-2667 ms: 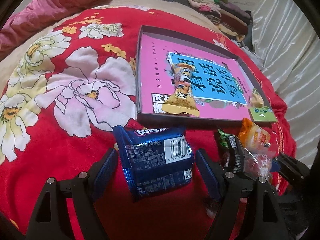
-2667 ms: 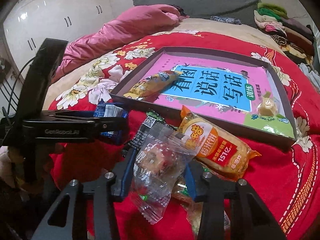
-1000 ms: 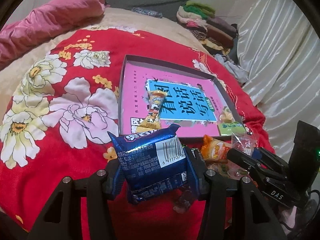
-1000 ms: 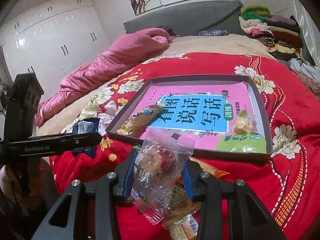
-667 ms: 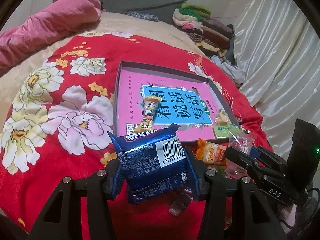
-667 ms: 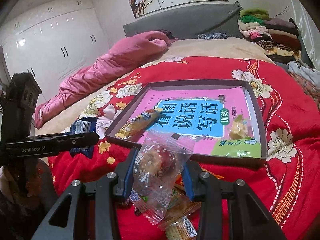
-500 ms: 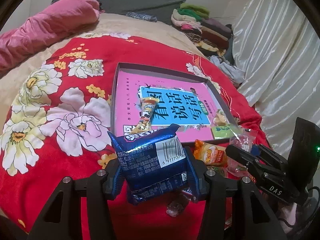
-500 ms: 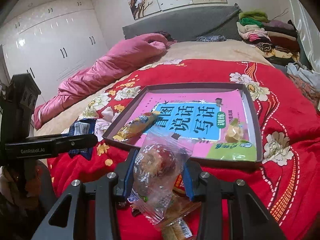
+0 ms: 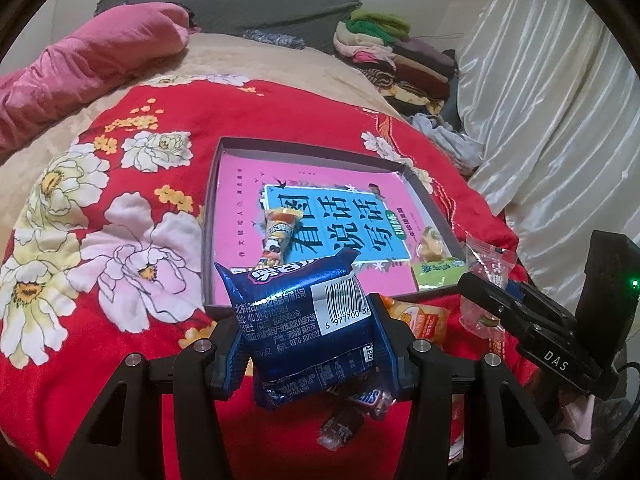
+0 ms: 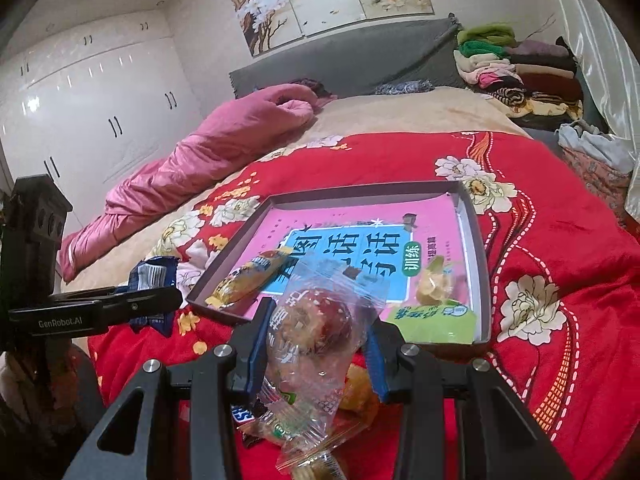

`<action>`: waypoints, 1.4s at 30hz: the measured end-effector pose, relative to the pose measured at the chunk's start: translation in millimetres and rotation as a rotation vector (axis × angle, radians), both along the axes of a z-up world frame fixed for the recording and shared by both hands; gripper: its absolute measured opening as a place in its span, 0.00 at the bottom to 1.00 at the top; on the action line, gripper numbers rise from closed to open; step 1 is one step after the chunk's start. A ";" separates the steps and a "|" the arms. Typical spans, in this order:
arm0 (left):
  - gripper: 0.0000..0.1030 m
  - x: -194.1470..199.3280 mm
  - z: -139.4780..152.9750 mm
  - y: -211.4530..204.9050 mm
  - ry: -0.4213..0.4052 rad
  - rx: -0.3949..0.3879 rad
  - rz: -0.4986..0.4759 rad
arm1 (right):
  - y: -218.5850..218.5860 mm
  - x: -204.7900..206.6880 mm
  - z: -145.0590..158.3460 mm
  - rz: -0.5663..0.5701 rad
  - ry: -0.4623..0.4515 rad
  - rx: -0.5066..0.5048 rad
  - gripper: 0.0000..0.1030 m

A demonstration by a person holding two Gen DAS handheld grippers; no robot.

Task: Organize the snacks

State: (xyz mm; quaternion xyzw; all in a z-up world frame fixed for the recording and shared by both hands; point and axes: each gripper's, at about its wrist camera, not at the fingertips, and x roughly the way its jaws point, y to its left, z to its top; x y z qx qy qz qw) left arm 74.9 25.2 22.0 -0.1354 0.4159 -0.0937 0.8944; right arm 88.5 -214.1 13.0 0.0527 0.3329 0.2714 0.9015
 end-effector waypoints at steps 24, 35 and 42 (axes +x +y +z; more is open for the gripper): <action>0.53 34.5 4.9 -12.9 -0.027 -0.013 -0.020 | -13.8 17.3 6.8 -0.056 -0.032 0.033 0.40; 0.53 49.5 1.7 -14.6 -0.039 -0.021 -0.051 | -16.6 25.1 6.2 -0.088 -0.041 0.001 0.40; 0.53 61.4 -1.2 -16.6 -0.038 -0.023 -0.065 | -13.1 33.5 6.2 -0.089 -0.050 -0.015 0.40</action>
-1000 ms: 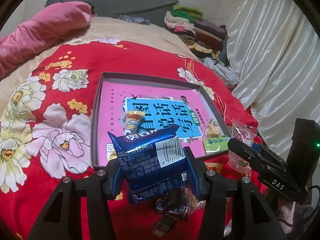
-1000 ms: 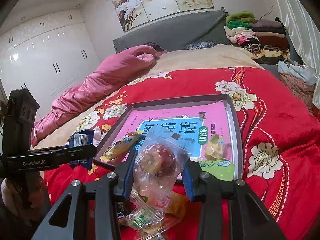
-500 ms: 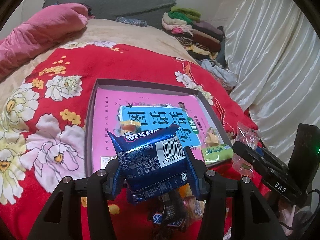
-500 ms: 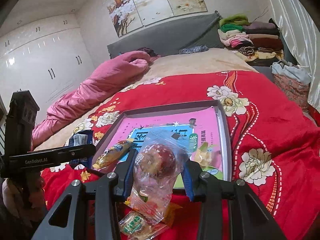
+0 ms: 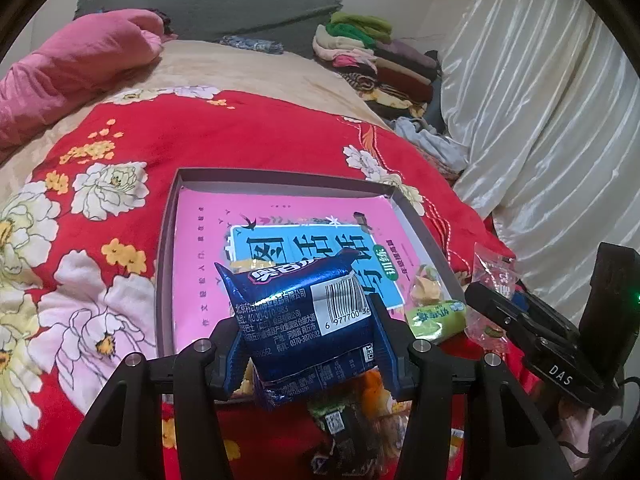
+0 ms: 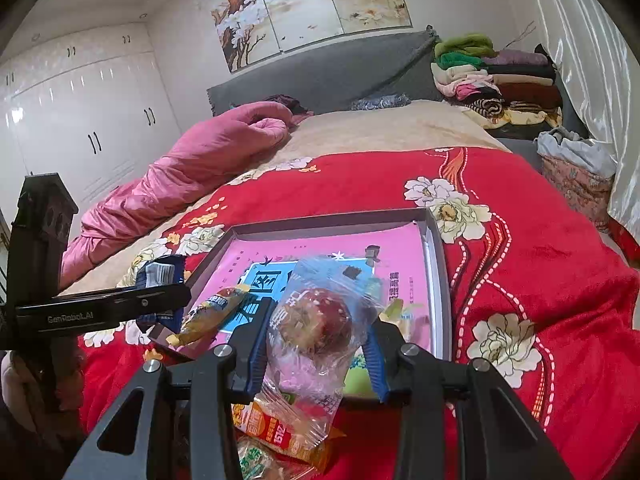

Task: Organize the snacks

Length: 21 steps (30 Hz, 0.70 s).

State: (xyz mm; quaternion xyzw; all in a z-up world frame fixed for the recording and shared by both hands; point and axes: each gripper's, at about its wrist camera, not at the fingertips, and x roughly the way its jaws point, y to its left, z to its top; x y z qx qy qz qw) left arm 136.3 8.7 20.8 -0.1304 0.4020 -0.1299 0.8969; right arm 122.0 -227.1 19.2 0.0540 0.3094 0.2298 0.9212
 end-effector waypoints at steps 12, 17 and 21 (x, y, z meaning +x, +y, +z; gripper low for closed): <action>0.53 14.6 -15.5 -11.2 0.033 0.008 -0.036 | 2.0 19.3 -6.0 -0.008 0.007 -0.013 0.40; 0.53 19.9 -21.4 -11.0 0.047 0.013 -0.039 | 1.5 26.3 -8.6 -0.009 0.013 -0.014 0.40; 0.53 23.5 -25.1 -14.1 0.052 0.020 -0.051 | 4.4 30.8 -11.2 -0.002 0.017 -0.025 0.40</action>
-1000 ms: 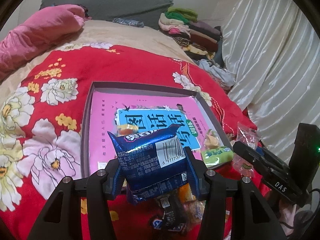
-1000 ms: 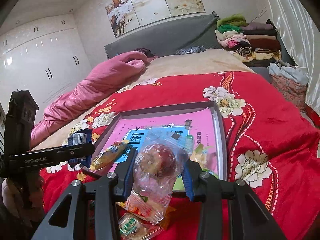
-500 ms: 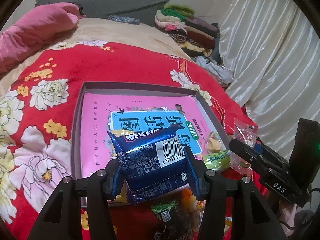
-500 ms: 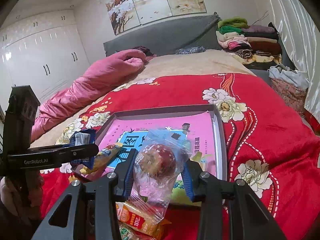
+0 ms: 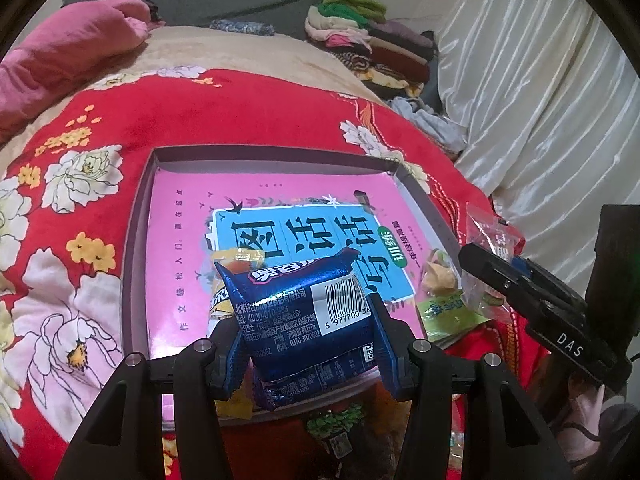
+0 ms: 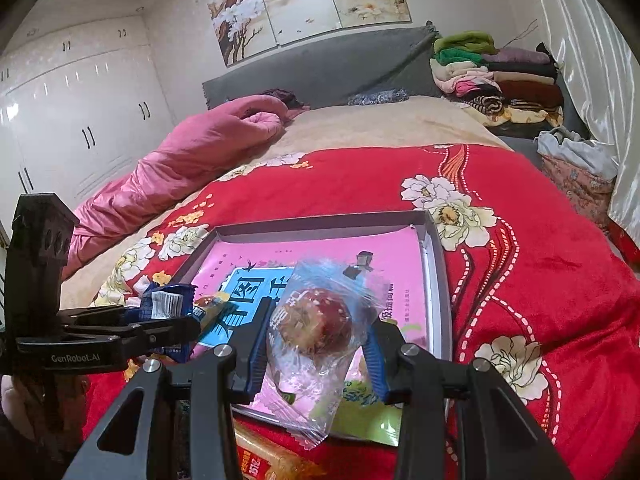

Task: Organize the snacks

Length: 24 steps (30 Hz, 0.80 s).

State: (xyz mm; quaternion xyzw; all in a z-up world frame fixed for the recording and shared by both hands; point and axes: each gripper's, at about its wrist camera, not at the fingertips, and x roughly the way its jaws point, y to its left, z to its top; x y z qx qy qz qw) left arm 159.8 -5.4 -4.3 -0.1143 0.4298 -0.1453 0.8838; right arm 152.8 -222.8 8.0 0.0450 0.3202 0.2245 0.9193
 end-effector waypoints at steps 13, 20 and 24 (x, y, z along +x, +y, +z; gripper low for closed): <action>0.53 10.0 -9.6 -13.4 0.003 0.038 -0.062 | 11.2 11.8 -15.3 0.037 0.051 -0.031 0.40; 0.53 12.3 -16.4 -19.8 0.013 0.058 -0.093 | 15.9 14.6 -22.1 0.055 0.070 -0.048 0.40; 0.53 12.0 -21.5 -23.3 0.029 0.065 -0.105 | 18.6 15.3 -26.6 0.067 0.082 -0.063 0.40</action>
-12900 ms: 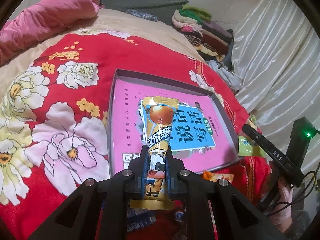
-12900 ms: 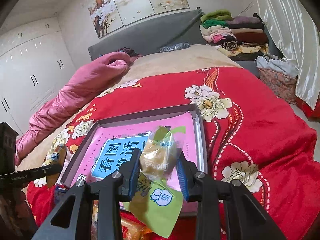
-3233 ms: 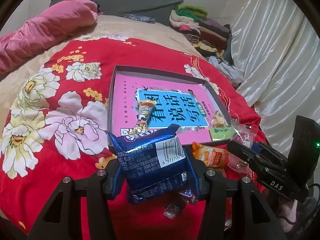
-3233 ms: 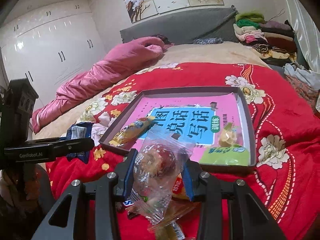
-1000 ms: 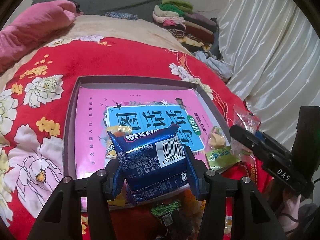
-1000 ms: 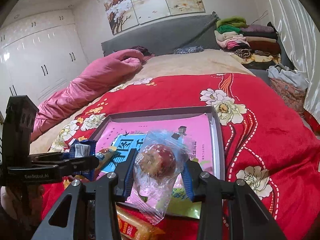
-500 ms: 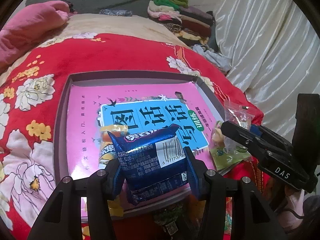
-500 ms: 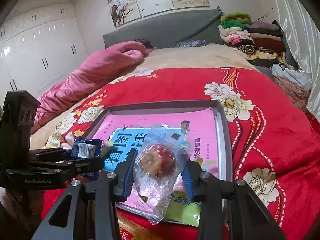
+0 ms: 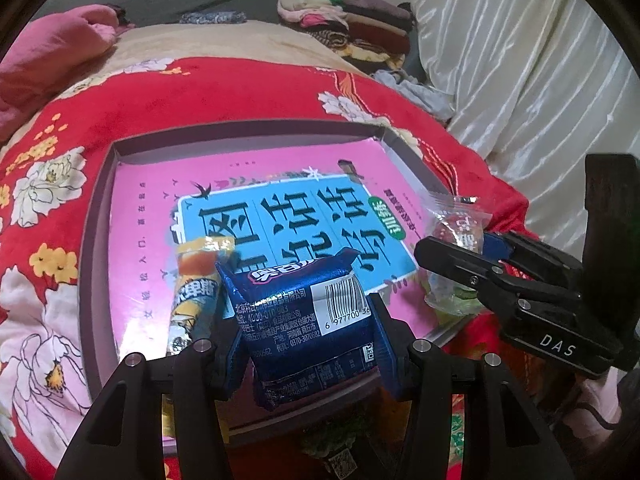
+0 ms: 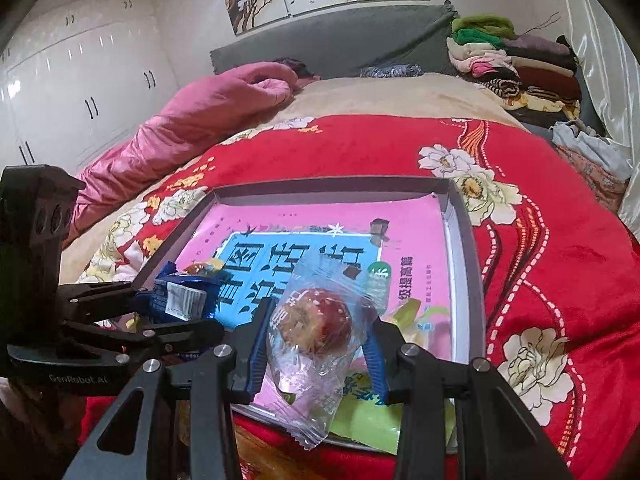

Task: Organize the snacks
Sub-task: 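Lower the blue biscuit pack into the tray with the left gripper while the right lowers the pastry bag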

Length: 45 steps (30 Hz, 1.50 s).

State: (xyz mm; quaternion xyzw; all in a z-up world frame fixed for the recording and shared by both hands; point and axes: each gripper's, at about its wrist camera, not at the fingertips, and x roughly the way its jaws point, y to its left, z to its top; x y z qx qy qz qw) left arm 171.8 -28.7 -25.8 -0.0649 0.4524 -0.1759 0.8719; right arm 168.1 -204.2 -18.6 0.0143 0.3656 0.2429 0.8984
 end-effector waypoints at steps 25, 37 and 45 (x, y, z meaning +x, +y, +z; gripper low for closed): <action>0.53 -1.9 -11.1 -3.6 0.037 0.047 -0.009 | 13.2 -0.3 -13.2 0.067 0.047 -0.029 0.41; 0.53 -1.7 -11.2 -3.7 0.037 0.047 -0.009 | 11.0 2.5 -16.5 0.041 0.052 -0.057 0.42; 0.54 -1.6 -10.9 -4.4 0.036 0.049 -0.010 | 11.4 4.6 -20.0 0.018 0.051 -0.102 0.42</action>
